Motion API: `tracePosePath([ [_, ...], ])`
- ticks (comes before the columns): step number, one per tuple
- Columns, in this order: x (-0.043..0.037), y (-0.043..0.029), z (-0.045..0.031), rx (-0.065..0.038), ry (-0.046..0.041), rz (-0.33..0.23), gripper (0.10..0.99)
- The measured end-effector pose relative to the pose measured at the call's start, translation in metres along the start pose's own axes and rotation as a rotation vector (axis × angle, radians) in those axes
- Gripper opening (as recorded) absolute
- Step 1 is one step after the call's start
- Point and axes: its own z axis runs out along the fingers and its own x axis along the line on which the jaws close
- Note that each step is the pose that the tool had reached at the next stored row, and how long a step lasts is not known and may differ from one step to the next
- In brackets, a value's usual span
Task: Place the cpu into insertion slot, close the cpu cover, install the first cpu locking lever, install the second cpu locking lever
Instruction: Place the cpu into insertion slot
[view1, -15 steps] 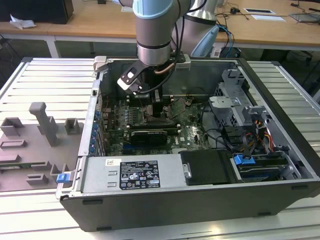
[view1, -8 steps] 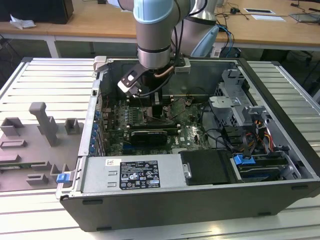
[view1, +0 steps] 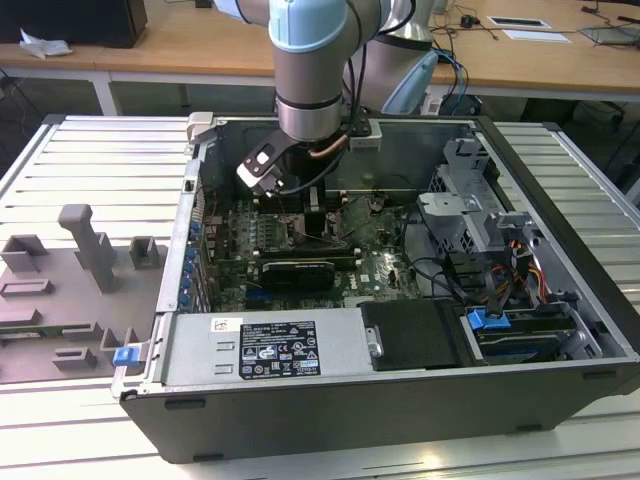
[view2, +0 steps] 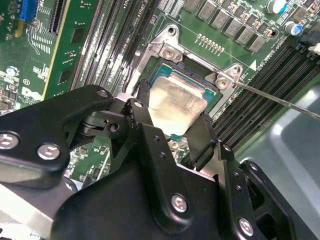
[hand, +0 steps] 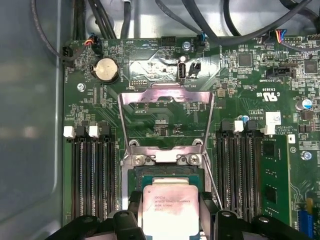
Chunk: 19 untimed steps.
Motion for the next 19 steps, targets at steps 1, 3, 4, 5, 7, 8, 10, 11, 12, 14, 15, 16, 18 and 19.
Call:
tracePosePath([
  [1, 0.0000, 0.0000, 0.0007, 0.000, -0.0002, 0.002, 0.537],
  [3, 0.0002, 0.0000, 0.0021, 0.000, -0.0004, 0.003, 0.537],
  [4, 0.0006, 0.0000, 0.0028, 0.000, -0.0005, 0.003, 0.537],
  [5, 0.0010, 0.0000, 0.0034, 0.000, -0.0004, 0.002, 0.537],
  [7, 0.0014, -0.0001, 0.0040, 0.000, -0.0001, 0.000, 0.537],
  [8, 0.0017, -0.0001, 0.0045, 0.000, 0.0001, -0.001, 0.537],
  [10, 0.0025, -0.0002, 0.0050, 0.000, -0.0001, -0.005, 0.537],
  [11, 0.0027, -0.0002, 0.0051, 0.000, -0.0001, -0.011, 0.537],
  [12, 0.0028, -0.0002, 0.0052, 0.000, 0.0001, -0.015, 0.537],
  [14, 0.0032, -0.0002, 0.0057, 0.000, -0.0006, -0.020, 0.537],
  [15, 0.0032, -0.0002, 0.0060, 0.000, -0.0010, -0.020, 0.537],
  [16, 0.0032, -0.0001, 0.0062, 0.000, -0.0011, -0.020, 0.537],
  [18, 0.0032, 0.0001, 0.0070, 0.000, -0.0010, -0.020, 0.537],
  [19, 0.0032, 0.0002, 0.0075, 0.000, -0.0011, -0.020, 0.537],
])
